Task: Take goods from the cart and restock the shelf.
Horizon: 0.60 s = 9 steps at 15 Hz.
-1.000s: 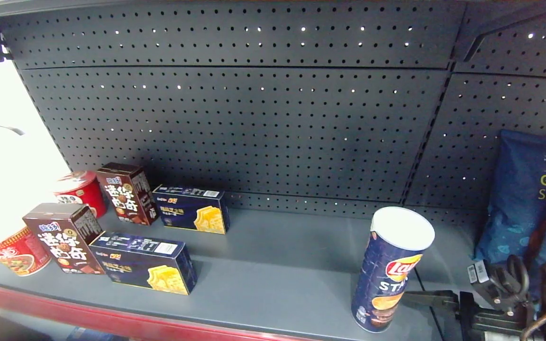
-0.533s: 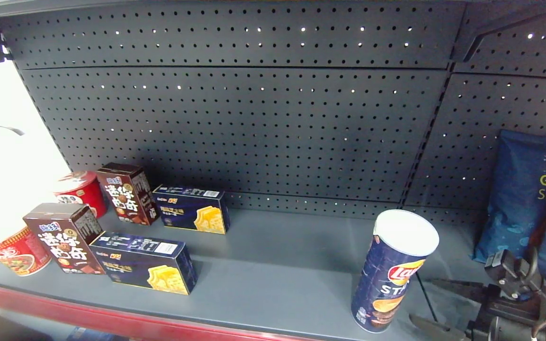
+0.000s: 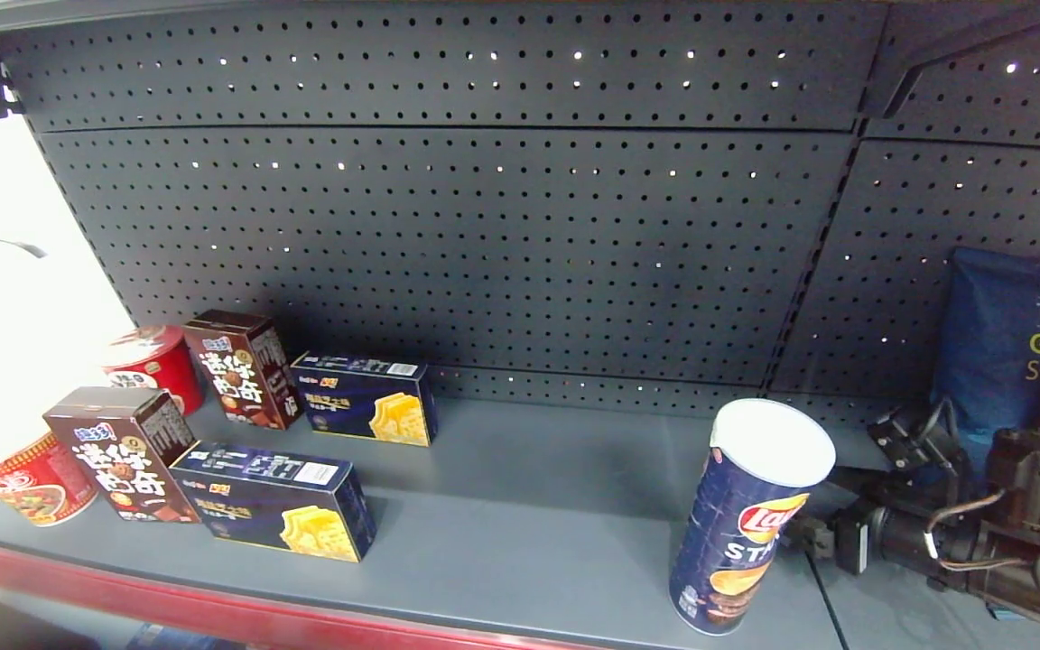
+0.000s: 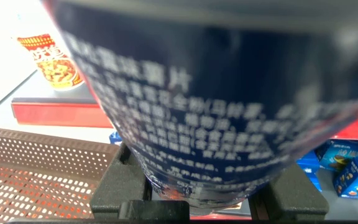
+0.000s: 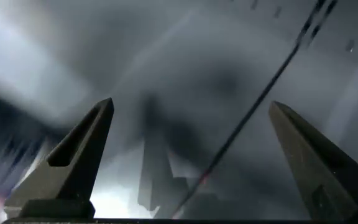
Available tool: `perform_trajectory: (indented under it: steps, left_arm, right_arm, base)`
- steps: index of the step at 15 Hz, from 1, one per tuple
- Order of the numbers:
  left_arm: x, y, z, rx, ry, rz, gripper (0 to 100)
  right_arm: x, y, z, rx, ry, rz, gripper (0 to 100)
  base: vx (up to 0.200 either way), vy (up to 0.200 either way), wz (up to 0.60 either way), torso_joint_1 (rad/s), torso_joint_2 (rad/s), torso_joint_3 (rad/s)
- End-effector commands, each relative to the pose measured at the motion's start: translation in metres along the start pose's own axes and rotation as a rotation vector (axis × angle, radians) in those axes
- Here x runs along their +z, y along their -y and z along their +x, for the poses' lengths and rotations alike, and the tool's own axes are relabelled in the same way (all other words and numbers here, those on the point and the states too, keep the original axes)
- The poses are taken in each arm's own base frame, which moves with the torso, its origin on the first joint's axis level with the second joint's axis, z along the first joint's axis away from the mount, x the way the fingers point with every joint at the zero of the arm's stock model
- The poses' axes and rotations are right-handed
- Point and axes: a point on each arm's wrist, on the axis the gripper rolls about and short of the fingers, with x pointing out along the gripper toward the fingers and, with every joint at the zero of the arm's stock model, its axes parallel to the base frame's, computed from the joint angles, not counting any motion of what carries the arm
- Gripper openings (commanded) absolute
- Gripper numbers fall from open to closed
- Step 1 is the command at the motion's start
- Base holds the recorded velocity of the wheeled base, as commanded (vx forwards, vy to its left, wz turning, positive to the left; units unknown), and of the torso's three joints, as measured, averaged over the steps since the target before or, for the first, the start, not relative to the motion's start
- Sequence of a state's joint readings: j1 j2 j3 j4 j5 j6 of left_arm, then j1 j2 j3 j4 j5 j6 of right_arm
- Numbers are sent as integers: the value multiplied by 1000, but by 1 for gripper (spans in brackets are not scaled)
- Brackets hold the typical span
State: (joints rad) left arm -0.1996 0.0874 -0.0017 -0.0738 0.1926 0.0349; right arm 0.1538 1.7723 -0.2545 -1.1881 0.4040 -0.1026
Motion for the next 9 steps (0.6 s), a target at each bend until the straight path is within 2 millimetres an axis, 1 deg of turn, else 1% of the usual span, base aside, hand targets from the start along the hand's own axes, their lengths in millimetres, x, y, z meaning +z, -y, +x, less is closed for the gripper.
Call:
perform_trajectory:
  steps: [1,3,4,9]
  left_arm:
    - [0,0,0,1,-2,1,0]
    - [0,0,0,-1,-5,-2,0]
    - [-1,0,0,1,-8,-1,0]
    - [0,0,0,2,-5,-2,0]
  right_arm:
    - [-5,5,18,10,-19,13,100]
    - [-6,0,18,30,-5,3,100]
    - [-5,-8,17,53,-2,6,100]
    - [-2,-27,8,115,11,-16,100]
  base:
    - [0,0,0,0,0,0]
    - [0,0,0,0,0,0]
    - [0,0,0,0,0,0]
    - [0,0,0,0,0,0]
